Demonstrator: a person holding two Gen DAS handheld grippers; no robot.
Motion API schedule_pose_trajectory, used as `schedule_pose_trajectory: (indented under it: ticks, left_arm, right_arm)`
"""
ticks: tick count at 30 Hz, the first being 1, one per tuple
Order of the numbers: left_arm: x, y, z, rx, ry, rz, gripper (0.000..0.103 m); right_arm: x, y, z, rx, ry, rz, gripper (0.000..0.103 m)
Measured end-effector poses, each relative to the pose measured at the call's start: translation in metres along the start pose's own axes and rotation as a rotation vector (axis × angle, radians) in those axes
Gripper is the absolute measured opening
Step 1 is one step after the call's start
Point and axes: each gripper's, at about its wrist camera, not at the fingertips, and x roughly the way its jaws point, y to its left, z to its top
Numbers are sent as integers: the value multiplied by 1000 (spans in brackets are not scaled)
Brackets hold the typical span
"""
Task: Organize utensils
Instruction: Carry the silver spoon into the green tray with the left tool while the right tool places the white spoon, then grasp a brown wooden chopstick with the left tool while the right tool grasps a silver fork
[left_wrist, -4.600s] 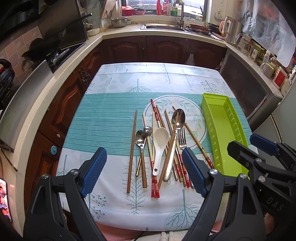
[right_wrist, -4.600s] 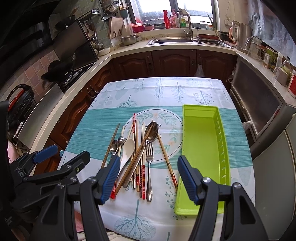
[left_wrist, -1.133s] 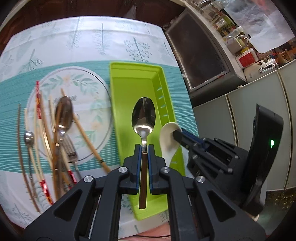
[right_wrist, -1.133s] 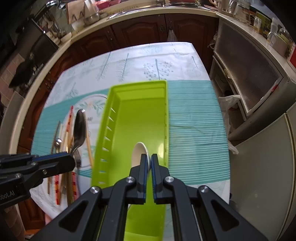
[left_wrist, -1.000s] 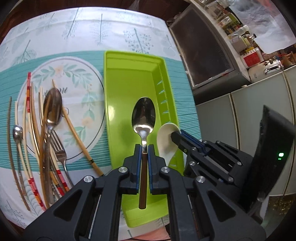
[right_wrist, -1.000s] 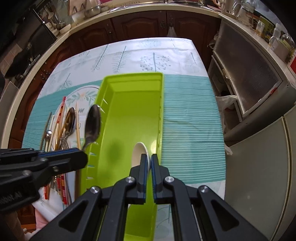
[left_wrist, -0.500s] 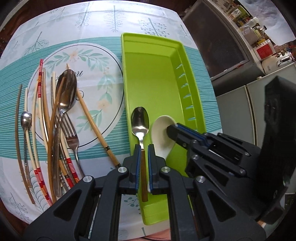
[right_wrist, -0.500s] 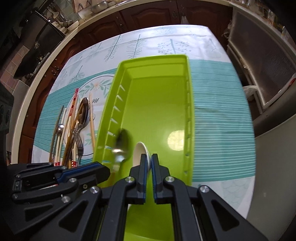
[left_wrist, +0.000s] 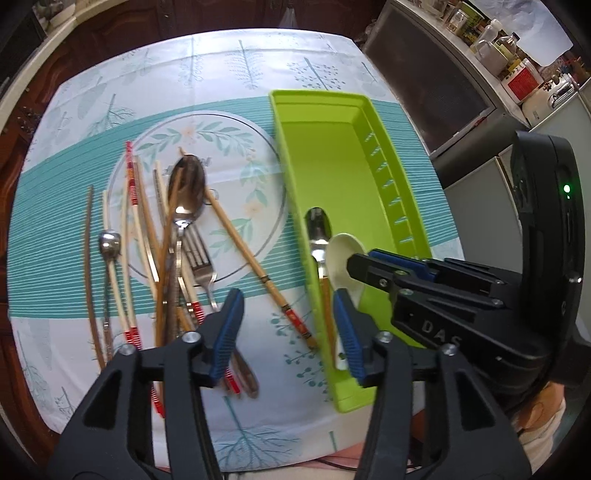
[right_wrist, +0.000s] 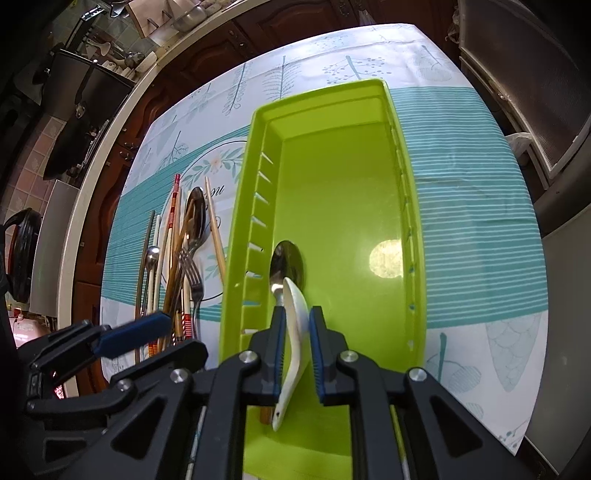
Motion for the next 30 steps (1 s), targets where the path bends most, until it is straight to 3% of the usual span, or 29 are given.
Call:
schedule_pose_trajectory:
  ticks: [3, 9, 23, 30]
  left_arm:
    - [-9, 12, -7, 8, -14, 32, 52]
    - [-23, 32, -21, 31, -52, 117, 52]
    - [-45, 80, -35, -29, -87, 81, 52]
    - [-43, 114, -42, -70, -84, 153, 52]
  right_arm:
    - [-2, 6, -7, 4, 0, 5, 28]
    - [-7, 24, -16, -20, -9, -9, 29]
    - [-19, 85, -28, -159, -46, -12, 29]
    - [-9, 102, -23, -185, -32, -20, 29]
